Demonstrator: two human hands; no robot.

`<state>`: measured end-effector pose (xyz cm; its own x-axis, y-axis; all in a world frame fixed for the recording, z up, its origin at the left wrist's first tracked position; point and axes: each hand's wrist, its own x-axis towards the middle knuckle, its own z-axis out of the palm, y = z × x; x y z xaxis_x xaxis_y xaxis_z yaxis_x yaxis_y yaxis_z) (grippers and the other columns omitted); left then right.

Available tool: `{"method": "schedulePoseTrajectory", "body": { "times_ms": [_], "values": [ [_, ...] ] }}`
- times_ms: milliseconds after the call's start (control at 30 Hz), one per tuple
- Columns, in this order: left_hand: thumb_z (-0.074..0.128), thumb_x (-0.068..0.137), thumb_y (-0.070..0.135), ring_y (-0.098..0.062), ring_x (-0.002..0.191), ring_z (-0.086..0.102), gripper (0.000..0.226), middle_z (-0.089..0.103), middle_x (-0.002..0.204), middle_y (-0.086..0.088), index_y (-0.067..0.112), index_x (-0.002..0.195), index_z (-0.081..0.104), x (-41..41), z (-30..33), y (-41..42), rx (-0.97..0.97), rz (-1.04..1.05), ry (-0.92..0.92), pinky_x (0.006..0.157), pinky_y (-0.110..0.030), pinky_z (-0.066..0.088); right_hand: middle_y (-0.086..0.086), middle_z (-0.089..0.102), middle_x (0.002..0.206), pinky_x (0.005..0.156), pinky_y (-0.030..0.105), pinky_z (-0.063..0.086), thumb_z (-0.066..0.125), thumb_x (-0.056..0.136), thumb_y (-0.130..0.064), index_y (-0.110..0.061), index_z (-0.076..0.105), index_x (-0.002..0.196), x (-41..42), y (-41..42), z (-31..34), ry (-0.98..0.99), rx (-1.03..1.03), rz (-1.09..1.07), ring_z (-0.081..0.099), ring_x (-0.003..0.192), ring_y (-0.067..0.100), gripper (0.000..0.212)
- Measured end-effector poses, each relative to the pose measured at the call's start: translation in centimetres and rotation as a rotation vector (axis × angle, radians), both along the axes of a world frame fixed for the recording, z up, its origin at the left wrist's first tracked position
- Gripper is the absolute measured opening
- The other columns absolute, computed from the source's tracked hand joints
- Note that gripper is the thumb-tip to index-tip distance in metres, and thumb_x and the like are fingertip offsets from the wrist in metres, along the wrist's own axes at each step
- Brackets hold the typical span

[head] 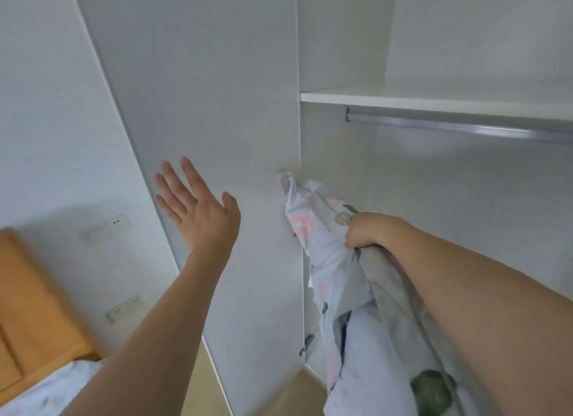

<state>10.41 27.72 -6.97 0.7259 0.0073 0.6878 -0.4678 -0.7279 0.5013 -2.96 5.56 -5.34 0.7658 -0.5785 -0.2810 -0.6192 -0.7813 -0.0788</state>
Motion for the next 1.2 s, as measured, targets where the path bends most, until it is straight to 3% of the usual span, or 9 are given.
{"method": "schedulePoseTrajectory", "body": {
  "times_ms": [200, 267, 333, 500, 667, 767, 867, 1033, 1200],
  "values": [
    [0.050, 0.087, 0.025, -0.040, 0.145, 0.013, 0.087, 0.011, 0.161, -0.018, 0.011, 0.154, -0.004, 3.9, 0.8, 4.6, -0.476, 0.082, 0.313, 0.119, -0.048, 0.013, 0.015, 0.050, 0.136, 0.103, 0.040, 0.043, 0.057, 0.083, -0.033, -0.007, 0.048, 0.131, 1.0, 1.2, 0.3, -0.009, -0.002, 0.014, 0.052, 0.119, 0.033, 0.055],
    [0.052, 0.090, 0.032, -0.037, 0.126, 0.042, 0.075, 0.038, 0.149, -0.017, 0.010, 0.151, 0.015, 4.9, 0.6, 5.1, -0.584, -0.022, 0.529, 0.102, -0.044, 0.037, 0.015, 0.052, 0.133, 0.101, 0.040, 0.044, 0.057, 0.082, -0.031, -0.007, 0.049, 0.130, 0.8, 1.2, 0.5, -0.015, -0.007, 0.022, 0.054, 0.116, 0.032, 0.054],
    [0.051, 0.089, 0.036, -0.032, 0.101, 0.051, 0.056, 0.052, 0.132, -0.016, 0.006, 0.134, 0.036, 5.1, 0.5, 5.1, -0.611, -0.078, 0.611, 0.081, -0.037, 0.041, 0.014, 0.053, 0.131, 0.100, 0.040, 0.045, 0.057, 0.081, -0.030, -0.008, 0.049, 0.129, 0.5, 1.0, 0.6, -0.016, -0.014, 0.031, 0.055, 0.114, 0.032, 0.054],
    [0.033, 0.091, 0.051, -0.037, 0.085, 0.057, 0.040, 0.059, 0.094, -0.013, 0.012, 0.092, 0.042, 0.2, -1.1, 4.1, -0.365, 0.094, 0.333, 0.071, -0.040, 0.040, 0.015, 0.049, 0.137, 0.100, 0.038, 0.044, 0.058, 0.081, -0.030, -0.009, 0.045, 0.135, -1.5, -0.3, -0.5, -0.021, -0.036, 0.002, 0.052, 0.118, 0.032, 0.060],
    [0.040, 0.094, 0.049, -0.012, 0.052, 0.044, 0.036, 0.040, 0.058, 0.004, 0.026, 0.069, 0.026, -7.1, -2.7, 1.4, -0.220, -0.167, 0.033, 0.051, -0.030, 0.028, 0.016, 0.052, 0.135, 0.098, 0.034, 0.046, 0.060, 0.079, -0.030, -0.006, 0.049, 0.132, -3.5, -1.3, -2.1, 0.030, -0.058, -0.032, 0.055, 0.115, 0.029, 0.059],
    [0.039, 0.093, 0.046, -0.009, 0.064, 0.053, 0.021, 0.051, 0.076, 0.006, 0.029, 0.105, 0.042, -9.9, -2.4, -2.0, -0.126, -0.397, -0.066, 0.052, -0.025, 0.035, 0.016, 0.053, 0.133, 0.096, 0.032, 0.046, 0.059, 0.081, -0.031, -0.005, 0.051, 0.130, -4.8, -1.8, -2.3, 0.039, -0.070, -0.055, 0.056, 0.113, 0.029, 0.056],
    [0.041, 0.087, 0.044, -0.024, 0.106, 0.057, 0.068, 0.046, 0.130, -0.005, 0.018, 0.147, 0.022, -12.0, -2.7, -6.6, -0.015, -0.577, -0.056, 0.063, -0.034, 0.054, 0.016, 0.055, 0.132, 0.091, 0.028, 0.045, 0.059, 0.085, -0.031, -0.003, 0.055, 0.125, -7.1, -3.0, -2.0, 0.033, -0.071, -0.095, 0.057, 0.113, 0.029, 0.049],
    [0.043, 0.076, 0.057, -0.027, 0.148, 0.008, 0.096, -0.002, 0.161, 0.006, 0.034, 0.150, -0.013, -14.6, -3.2, -15.0, -0.023, -0.807, 0.214, 0.106, -0.054, 0.039, 0.015, 0.054, 0.133, 0.087, 0.025, 0.044, 0.063, 0.085, -0.032, -0.003, 0.054, 0.126, -12.3, -5.9, -1.7, 0.010, -0.027, -0.246, 0.056, 0.115, 0.027, 0.052],
    [0.063, 0.072, 0.048, -0.031, 0.146, -0.023, 0.118, -0.030, 0.157, 0.008, 0.041, 0.145, -0.029, -14.7, -4.1, -22.1, -0.025, -0.922, 0.298, 0.104, -0.075, 0.016, 0.015, 0.050, 0.137, 0.094, 0.027, 0.042, 0.058, 0.088, -0.037, -0.003, 0.050, 0.131, -16.4, -8.3, -2.4, 0.020, 0.020, -0.401, 0.052, 0.120, 0.027, 0.056]
  ]
}}
